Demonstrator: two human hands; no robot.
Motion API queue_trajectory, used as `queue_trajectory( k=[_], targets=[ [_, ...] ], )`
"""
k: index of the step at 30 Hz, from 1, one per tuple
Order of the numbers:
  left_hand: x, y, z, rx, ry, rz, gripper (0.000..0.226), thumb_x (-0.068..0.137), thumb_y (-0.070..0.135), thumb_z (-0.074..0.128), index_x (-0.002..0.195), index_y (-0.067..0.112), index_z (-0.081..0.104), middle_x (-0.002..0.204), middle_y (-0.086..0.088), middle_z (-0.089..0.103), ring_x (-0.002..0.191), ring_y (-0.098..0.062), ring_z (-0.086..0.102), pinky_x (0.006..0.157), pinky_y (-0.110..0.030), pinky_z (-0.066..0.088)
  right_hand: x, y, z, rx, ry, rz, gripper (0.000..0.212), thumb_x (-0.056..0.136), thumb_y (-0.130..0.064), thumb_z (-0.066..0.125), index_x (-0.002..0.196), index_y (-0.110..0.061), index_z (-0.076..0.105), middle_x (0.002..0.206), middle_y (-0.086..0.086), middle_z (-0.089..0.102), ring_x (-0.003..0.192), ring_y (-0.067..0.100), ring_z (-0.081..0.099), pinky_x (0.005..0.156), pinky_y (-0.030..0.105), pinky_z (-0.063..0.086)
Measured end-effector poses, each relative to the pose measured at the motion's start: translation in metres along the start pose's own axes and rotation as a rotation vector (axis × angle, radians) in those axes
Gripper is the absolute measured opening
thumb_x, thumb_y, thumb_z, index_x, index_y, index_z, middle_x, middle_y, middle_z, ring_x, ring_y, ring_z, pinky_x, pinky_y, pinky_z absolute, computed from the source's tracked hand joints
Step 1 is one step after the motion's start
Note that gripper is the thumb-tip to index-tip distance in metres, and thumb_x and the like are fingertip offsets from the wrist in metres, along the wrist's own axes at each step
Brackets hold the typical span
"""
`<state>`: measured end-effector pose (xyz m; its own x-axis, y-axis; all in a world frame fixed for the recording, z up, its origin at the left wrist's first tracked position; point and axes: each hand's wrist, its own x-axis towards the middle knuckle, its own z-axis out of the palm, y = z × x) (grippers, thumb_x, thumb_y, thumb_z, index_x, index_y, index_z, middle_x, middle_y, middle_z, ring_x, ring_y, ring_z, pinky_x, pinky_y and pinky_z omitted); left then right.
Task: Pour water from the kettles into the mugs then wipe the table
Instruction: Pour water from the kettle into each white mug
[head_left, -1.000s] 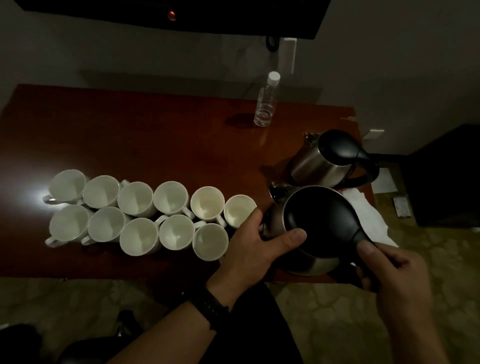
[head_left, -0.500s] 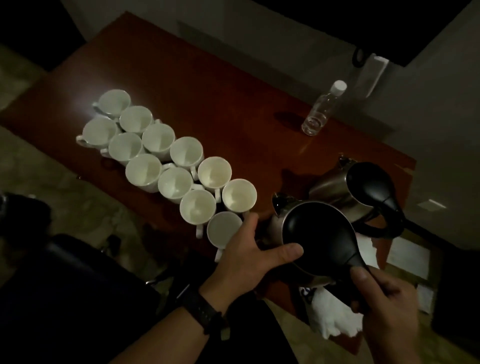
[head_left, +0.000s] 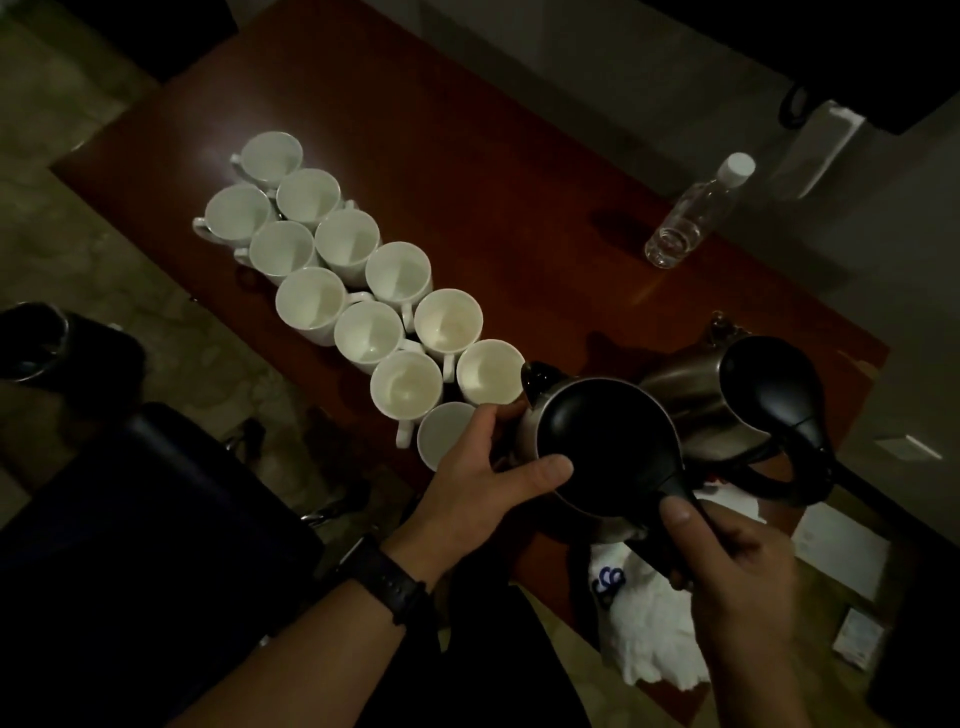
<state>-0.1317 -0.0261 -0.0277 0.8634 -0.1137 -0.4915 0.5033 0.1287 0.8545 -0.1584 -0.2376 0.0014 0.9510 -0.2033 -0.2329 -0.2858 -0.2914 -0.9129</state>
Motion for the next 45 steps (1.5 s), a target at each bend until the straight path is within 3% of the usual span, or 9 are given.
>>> queue_trajectory(
  k=[4, 9, 13, 18, 25, 30, 39, 42, 45],
  targets=[
    [0.004, -0.002, 0.002, -0.051, 0.018, -0.014, 0.063, 0.068, 0.047, 0.081, 0.124, 0.030, 0.059, 0.118, 0.020, 0.073, 0.113, -0.002, 0.068, 0.090, -0.022, 0.057, 0.006, -0.004, 0.003, -0.041, -0.007, -0.021, 0.046, 0.073, -0.062, 0.063, 0.049, -0.023, 0.062, 0.044, 0.011, 0.050, 0.043, 0.012, 0.045, 0.052, 0.033, 0.036],
    [0.004, -0.006, 0.005, -0.081, 0.039, -0.014, 0.061, 0.066, 0.047, 0.082, 0.121, 0.032, 0.061, 0.116, 0.016, 0.074, 0.112, -0.006, 0.069, 0.091, -0.025, 0.058, 0.009, -0.002, 0.001, -0.058, -0.012, -0.055, 0.054, 0.074, -0.062, 0.064, 0.049, -0.014, 0.059, 0.045, 0.015, 0.048, 0.043, 0.015, 0.046, 0.052, 0.033, 0.037],
    [0.004, -0.006, 0.009, -0.109, 0.051, -0.032, 0.065, 0.065, 0.047, 0.082, 0.123, 0.028, 0.061, 0.118, 0.013, 0.075, 0.114, -0.010, 0.070, 0.098, -0.036, 0.056, 0.011, -0.003, -0.001, -0.009, -0.049, -0.110, 0.027, 0.076, -0.056, 0.064, 0.052, -0.045, 0.067, 0.045, -0.010, 0.058, 0.045, -0.002, 0.054, 0.052, 0.010, 0.039],
    [0.003, -0.011, 0.013, -0.130, 0.075, -0.029, 0.063, 0.064, 0.049, 0.086, 0.120, 0.031, 0.065, 0.120, 0.008, 0.075, 0.116, -0.015, 0.070, 0.104, -0.044, 0.054, 0.013, -0.001, -0.005, -0.013, -0.069, -0.131, 0.025, 0.077, -0.056, 0.065, 0.053, -0.050, 0.066, 0.046, -0.018, 0.059, 0.048, -0.005, 0.056, 0.055, 0.006, 0.039],
    [0.003, -0.016, 0.017, -0.182, 0.093, -0.025, 0.064, 0.054, 0.065, 0.092, 0.110, 0.043, 0.071, 0.120, 0.007, 0.075, 0.114, -0.014, 0.070, 0.085, -0.026, 0.058, 0.016, 0.004, -0.008, -0.038, -0.071, -0.058, 0.067, 0.073, -0.065, 0.067, 0.050, -0.004, 0.052, 0.046, 0.017, 0.042, 0.046, 0.021, 0.043, 0.051, 0.047, 0.038],
    [0.003, -0.019, 0.021, -0.213, 0.116, -0.028, 0.062, 0.054, 0.060, 0.094, 0.109, 0.039, 0.073, 0.118, 0.005, 0.076, 0.110, -0.014, 0.072, 0.082, -0.023, 0.058, 0.017, 0.005, -0.014, -0.076, -0.086, -0.043, 0.073, 0.072, -0.069, 0.065, 0.052, 0.001, 0.053, 0.047, 0.019, 0.045, 0.046, 0.017, 0.044, 0.049, 0.033, 0.032],
    [-0.001, -0.018, 0.024, -0.236, 0.143, -0.003, 0.058, 0.061, 0.047, 0.083, 0.114, 0.031, 0.068, 0.117, 0.004, 0.076, 0.114, -0.017, 0.071, 0.095, -0.037, 0.056, 0.019, 0.001, -0.013, -0.044, -0.087, -0.014, 0.084, 0.071, -0.075, 0.071, 0.054, 0.004, 0.049, 0.050, 0.023, 0.040, 0.045, 0.028, 0.040, 0.050, 0.053, 0.040],
    [-0.002, -0.017, 0.027, -0.257, 0.143, 0.012, 0.053, 0.062, 0.047, 0.083, 0.111, 0.032, 0.070, 0.111, 0.008, 0.078, 0.104, -0.009, 0.073, 0.078, -0.022, 0.058, 0.022, 0.001, -0.015, -0.062, -0.103, -0.024, 0.093, 0.069, -0.085, 0.067, 0.053, 0.005, 0.046, 0.049, 0.025, 0.040, 0.046, 0.041, 0.041, 0.050, 0.055, 0.037],
    [-0.003, -0.018, 0.032, -0.265, 0.153, 0.033, 0.037, 0.065, 0.048, 0.083, 0.101, 0.045, 0.076, 0.109, 0.014, 0.078, 0.100, -0.003, 0.073, 0.072, -0.013, 0.056, 0.027, 0.001, -0.019, -0.062, -0.133, -0.045, 0.086, 0.073, -0.078, 0.068, 0.051, 0.001, 0.044, 0.046, 0.021, 0.038, 0.043, 0.029, 0.037, 0.048, 0.049, 0.033]
  ],
)
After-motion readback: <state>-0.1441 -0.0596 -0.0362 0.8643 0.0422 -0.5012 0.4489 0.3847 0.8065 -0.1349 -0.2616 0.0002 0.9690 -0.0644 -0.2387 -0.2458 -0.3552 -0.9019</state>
